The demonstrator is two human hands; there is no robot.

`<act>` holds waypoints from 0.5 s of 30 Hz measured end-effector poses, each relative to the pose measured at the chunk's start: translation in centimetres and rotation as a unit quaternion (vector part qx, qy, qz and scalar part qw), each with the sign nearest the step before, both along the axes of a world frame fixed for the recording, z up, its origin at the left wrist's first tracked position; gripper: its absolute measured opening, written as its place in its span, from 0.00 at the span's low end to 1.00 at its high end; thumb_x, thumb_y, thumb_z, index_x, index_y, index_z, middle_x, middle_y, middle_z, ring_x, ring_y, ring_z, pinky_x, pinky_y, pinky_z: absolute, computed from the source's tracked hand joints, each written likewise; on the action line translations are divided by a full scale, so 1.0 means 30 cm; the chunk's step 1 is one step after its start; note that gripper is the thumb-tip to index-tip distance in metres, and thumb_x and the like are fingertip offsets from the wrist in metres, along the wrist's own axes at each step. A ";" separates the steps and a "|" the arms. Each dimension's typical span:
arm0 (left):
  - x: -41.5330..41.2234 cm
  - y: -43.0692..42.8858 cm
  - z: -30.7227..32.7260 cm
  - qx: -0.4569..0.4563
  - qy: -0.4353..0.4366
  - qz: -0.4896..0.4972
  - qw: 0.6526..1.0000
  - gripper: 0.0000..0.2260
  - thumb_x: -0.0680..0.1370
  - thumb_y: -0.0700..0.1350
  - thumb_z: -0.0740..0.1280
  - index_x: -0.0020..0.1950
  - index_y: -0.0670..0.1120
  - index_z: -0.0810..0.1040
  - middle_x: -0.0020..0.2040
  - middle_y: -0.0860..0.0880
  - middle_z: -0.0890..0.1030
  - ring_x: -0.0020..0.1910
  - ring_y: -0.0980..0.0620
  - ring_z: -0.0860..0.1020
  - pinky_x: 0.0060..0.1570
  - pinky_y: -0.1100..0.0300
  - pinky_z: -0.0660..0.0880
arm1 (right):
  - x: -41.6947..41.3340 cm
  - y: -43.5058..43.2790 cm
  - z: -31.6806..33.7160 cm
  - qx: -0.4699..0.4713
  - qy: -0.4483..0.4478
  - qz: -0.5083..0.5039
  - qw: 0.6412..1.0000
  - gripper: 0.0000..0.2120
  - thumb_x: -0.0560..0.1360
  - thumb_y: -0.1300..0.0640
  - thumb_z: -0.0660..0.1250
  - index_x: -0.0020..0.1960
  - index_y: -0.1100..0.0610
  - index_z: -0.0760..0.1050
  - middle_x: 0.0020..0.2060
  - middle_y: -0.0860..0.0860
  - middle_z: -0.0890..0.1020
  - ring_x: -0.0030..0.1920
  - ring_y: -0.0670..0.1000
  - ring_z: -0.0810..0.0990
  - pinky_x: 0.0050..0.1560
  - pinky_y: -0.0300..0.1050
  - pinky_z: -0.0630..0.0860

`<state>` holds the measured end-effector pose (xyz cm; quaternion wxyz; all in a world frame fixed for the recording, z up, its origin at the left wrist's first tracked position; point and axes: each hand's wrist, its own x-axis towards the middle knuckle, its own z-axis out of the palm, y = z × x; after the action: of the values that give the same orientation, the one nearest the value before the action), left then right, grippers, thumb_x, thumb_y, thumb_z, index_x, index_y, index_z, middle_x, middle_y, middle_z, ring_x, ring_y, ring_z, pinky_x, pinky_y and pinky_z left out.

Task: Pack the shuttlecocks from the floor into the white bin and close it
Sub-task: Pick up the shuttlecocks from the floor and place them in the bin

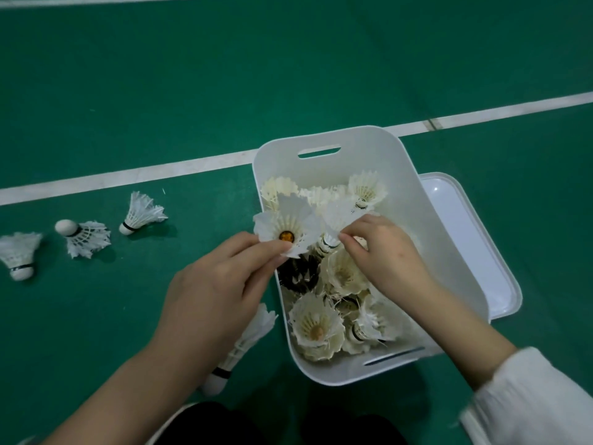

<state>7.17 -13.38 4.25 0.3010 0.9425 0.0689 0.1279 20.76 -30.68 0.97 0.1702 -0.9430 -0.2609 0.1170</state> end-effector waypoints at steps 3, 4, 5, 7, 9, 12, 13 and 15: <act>0.002 -0.001 -0.004 -0.005 0.003 0.001 1.000 0.15 0.77 0.55 0.56 0.56 0.56 0.80 0.41 0.61 0.76 0.31 0.59 0.71 0.25 0.63 0.67 | -0.002 0.011 -0.026 -0.020 0.007 0.000 1.000 0.14 0.79 0.50 0.58 0.53 0.53 0.80 0.50 0.49 0.82 0.54 0.53 0.73 0.55 0.48 0.70; 0.004 -0.002 -0.004 -0.004 0.002 0.001 1.000 0.15 0.77 0.55 0.56 0.56 0.56 0.80 0.41 0.60 0.76 0.31 0.58 0.72 0.25 0.62 0.68 | -0.002 0.016 -0.032 -0.022 0.009 -0.003 1.000 0.14 0.79 0.50 0.57 0.53 0.53 0.80 0.49 0.49 0.82 0.54 0.53 0.73 0.55 0.49 0.70; 0.004 -0.003 -0.005 -0.004 0.000 0.000 1.000 0.15 0.77 0.55 0.56 0.56 0.56 0.80 0.42 0.60 0.76 0.31 0.58 0.73 0.25 0.61 0.69 | -0.002 0.020 -0.035 -0.027 0.011 -0.005 1.000 0.14 0.79 0.50 0.57 0.52 0.52 0.80 0.50 0.48 0.82 0.54 0.53 0.73 0.56 0.50 0.69; 0.004 -0.002 -0.008 -0.008 0.000 -0.001 1.000 0.15 0.77 0.55 0.56 0.55 0.56 0.79 0.42 0.60 0.76 0.31 0.57 0.73 0.25 0.60 0.70 | -0.003 0.029 -0.028 -0.049 0.005 -0.004 0.999 0.14 0.79 0.48 0.56 0.54 0.50 0.79 0.53 0.47 0.81 0.57 0.52 0.72 0.59 0.50 0.66; 0.004 0.004 -0.007 -0.009 0.002 -0.001 1.000 0.15 0.77 0.55 0.56 0.55 0.56 0.79 0.42 0.61 0.76 0.32 0.58 0.73 0.26 0.62 0.69 | -0.013 0.030 -0.002 -0.051 -0.012 -0.007 0.999 0.16 0.77 0.45 0.57 0.61 0.48 0.74 0.60 0.47 0.76 0.62 0.51 0.71 0.64 0.51 0.63; 0.005 0.012 -0.004 -0.011 0.000 -0.003 1.000 0.15 0.76 0.55 0.56 0.55 0.56 0.80 0.42 0.62 0.76 0.32 0.59 0.73 0.26 0.64 0.68 | -0.055 0.008 0.076 0.079 -0.049 -0.005 0.996 0.27 0.74 0.45 0.63 0.70 0.47 0.61 0.58 0.45 0.72 0.59 0.48 0.72 0.64 0.49 0.66; 0.005 0.012 -0.003 -0.013 -0.002 -0.009 1.000 0.15 0.76 0.55 0.56 0.55 0.56 0.80 0.42 0.62 0.76 0.32 0.59 0.73 0.26 0.63 0.69 | -0.080 0.003 0.111 0.130 -0.033 0.015 0.991 0.29 0.73 0.45 0.64 0.71 0.44 0.58 0.52 0.43 0.72 0.53 0.46 0.74 0.58 0.47 0.72; 0.005 0.004 0.000 -0.015 -0.014 -0.025 0.999 0.13 0.77 0.54 0.57 0.55 0.57 0.79 0.43 0.61 0.78 0.33 0.58 0.75 0.26 0.59 0.74 | -0.132 0.009 0.153 0.142 0.034 0.079 0.986 0.30 0.71 0.42 0.62 0.69 0.36 0.54 0.44 0.40 0.74 0.43 0.43 0.76 0.46 0.42 0.76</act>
<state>7.32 -13.25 4.26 0.3194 0.9374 0.0427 0.1325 16.80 -30.40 5.55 0.3013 -0.8814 -0.3422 0.1237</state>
